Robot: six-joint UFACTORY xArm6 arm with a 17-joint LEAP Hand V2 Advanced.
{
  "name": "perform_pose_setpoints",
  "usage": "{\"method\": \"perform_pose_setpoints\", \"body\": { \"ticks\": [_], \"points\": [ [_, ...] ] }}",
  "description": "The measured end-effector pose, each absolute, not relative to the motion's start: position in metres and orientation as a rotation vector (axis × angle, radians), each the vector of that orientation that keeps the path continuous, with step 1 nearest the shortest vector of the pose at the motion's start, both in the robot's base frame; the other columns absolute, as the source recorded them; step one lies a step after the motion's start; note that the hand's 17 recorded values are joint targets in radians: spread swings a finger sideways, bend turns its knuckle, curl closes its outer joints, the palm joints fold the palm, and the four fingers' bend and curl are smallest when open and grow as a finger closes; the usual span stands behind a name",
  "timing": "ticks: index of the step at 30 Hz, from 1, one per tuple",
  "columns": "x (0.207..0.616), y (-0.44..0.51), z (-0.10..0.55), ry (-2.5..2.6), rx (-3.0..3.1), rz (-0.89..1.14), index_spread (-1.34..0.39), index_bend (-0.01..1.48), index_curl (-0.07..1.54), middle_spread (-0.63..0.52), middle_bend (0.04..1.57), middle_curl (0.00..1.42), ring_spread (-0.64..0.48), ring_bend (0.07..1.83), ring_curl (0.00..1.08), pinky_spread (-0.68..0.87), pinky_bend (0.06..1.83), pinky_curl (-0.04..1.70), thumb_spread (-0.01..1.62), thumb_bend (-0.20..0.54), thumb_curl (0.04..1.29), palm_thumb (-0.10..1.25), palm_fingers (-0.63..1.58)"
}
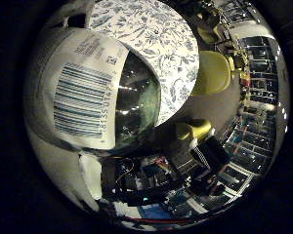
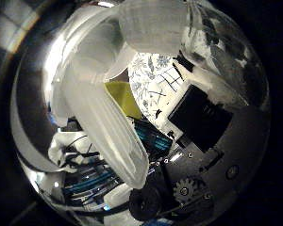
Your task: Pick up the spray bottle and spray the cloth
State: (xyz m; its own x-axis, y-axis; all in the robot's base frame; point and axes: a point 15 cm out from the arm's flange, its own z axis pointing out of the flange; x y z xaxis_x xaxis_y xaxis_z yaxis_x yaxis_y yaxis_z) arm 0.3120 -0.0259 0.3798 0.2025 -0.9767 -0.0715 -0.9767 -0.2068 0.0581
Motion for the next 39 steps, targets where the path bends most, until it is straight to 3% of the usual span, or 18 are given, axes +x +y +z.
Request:
{"method": "perform_pose_setpoints", "body": {
  "ticks": [11,39],
  "points": [
    [0.323,-0.002,0.344,-1.817,2.252,-0.054,-0.28,1.02,0.98,-0.12,1.36,0.71,-0.23,1.32,0.84,-0.19,1.06,1.35,1.1,-0.013,0.58,1.07,1.1],
    [0.329,0.021,0.327,-1.781,2.337,-0.188,-0.28,1.01,0.98,-0.11,1.38,0.7,-0.24,1.31,0.85,-0.2,1.06,1.34,1.1,-0.013,0.55,1.08,1.1]
  ]
}}
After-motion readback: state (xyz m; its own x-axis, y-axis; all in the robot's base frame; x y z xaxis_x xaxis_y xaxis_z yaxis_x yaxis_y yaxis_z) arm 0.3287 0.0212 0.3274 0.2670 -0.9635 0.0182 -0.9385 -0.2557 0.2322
